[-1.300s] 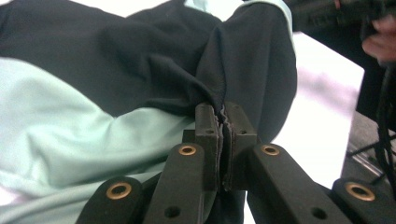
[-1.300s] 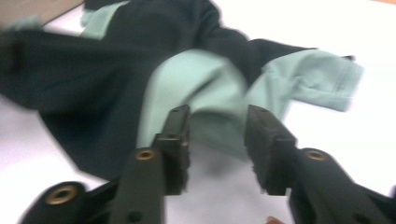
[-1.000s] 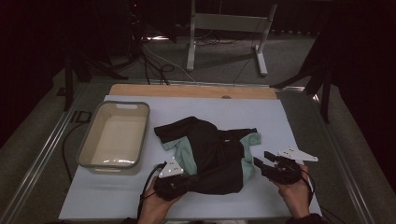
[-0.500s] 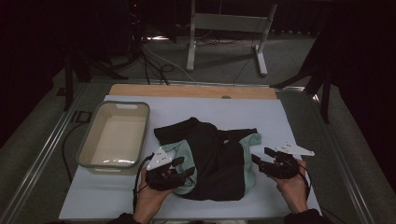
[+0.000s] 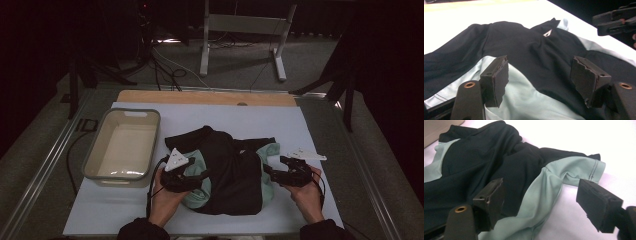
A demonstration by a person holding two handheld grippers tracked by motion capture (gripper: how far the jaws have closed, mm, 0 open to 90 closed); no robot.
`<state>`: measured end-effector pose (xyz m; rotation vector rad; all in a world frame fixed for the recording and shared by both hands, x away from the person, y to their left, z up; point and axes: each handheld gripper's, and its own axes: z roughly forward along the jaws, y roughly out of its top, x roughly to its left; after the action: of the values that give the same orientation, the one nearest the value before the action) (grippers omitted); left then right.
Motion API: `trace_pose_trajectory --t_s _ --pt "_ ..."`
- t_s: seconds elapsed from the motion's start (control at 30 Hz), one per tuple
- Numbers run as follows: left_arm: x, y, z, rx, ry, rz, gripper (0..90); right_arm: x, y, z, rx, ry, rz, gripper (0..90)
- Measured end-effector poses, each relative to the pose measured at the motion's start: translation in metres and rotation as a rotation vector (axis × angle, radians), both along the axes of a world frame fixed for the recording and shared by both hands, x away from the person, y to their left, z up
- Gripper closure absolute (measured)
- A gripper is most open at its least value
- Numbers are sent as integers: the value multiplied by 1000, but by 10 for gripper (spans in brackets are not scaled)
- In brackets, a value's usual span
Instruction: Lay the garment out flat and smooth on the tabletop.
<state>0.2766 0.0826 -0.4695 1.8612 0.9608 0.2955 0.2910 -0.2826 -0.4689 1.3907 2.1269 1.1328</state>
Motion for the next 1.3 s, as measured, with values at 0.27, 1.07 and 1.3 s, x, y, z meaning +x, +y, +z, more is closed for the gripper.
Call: trace_pose_trajectory --t_s 0.27,1.07,1.3 --pt "10 -1 -11 48 17 31 303 7 5 -6 -26 23 6 206" --pt "15 1 -30 104 52 38 315 20 19 -25 -121 103 42 543" --pt "14 2 -35 110 62 29 325 13 25 -24 -156 108 117 885"
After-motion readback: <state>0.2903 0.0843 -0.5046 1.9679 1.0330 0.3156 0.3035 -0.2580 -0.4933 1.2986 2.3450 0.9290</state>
